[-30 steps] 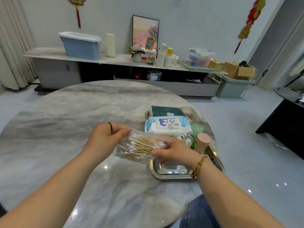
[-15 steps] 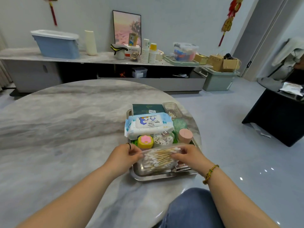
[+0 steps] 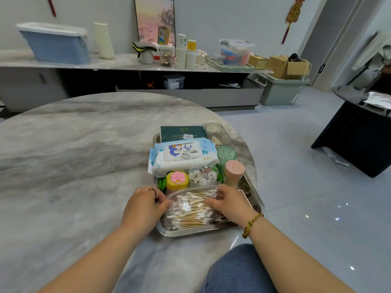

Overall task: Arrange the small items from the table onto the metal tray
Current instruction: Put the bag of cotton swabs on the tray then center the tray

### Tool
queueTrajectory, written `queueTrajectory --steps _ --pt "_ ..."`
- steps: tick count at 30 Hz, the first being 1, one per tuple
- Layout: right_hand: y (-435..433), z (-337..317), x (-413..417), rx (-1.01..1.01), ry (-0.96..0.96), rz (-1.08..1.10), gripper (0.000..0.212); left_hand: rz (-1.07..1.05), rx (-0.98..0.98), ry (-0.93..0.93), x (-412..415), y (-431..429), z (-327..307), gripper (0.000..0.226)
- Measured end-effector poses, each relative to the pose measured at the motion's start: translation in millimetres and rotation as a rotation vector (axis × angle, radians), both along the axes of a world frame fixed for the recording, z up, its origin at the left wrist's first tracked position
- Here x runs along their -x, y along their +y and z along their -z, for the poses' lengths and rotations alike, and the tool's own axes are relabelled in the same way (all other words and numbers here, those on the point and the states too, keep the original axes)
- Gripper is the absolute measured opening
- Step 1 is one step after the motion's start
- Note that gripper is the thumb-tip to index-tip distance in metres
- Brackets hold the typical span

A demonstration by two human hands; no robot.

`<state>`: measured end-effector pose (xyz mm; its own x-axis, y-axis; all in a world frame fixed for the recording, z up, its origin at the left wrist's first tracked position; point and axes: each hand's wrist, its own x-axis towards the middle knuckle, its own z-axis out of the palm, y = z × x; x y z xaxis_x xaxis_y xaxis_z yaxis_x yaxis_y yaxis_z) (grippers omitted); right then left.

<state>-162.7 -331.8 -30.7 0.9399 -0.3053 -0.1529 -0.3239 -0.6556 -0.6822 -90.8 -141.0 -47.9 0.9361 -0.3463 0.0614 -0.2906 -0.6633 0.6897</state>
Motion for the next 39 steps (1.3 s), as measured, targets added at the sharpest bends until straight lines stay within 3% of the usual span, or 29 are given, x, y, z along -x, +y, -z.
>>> queueTrajectory --steps 3,5,8,10,12,16,21,39 --pt "-1 -1 0 -0.086 -0.016 0.036 0.025 -0.060 0.082 0.025 -3 0 1 0.019" --pt "-5 -3 3 -0.105 -0.059 0.064 0.025 -0.092 0.156 0.096 -4 1 3 0.037" --pt "-10 -9 8 -0.197 -0.227 0.167 0.010 -0.166 0.244 0.143 -4 6 7 0.037" --pt "-17 -10 10 -0.230 -0.390 0.314 0.025 -0.198 0.216 0.135 -3 10 12 0.034" --pt "-25 -12 12 -0.171 -0.487 0.477 0.028 -0.206 0.167 0.139 -3 11 16 0.037" --pt "-39 -4 13 -0.052 -0.328 0.642 0.031 -0.179 0.081 0.129 -4 4 18 0.044" --pt "-49 7 12 -0.065 -0.112 0.578 0.043 -0.150 -0.112 0.058 -9 -2 15 0.033" --pt "-19 6 -19 -0.013 -0.123 0.431 0.035 -0.244 -0.156 0.031 -37 26 15 0.025"
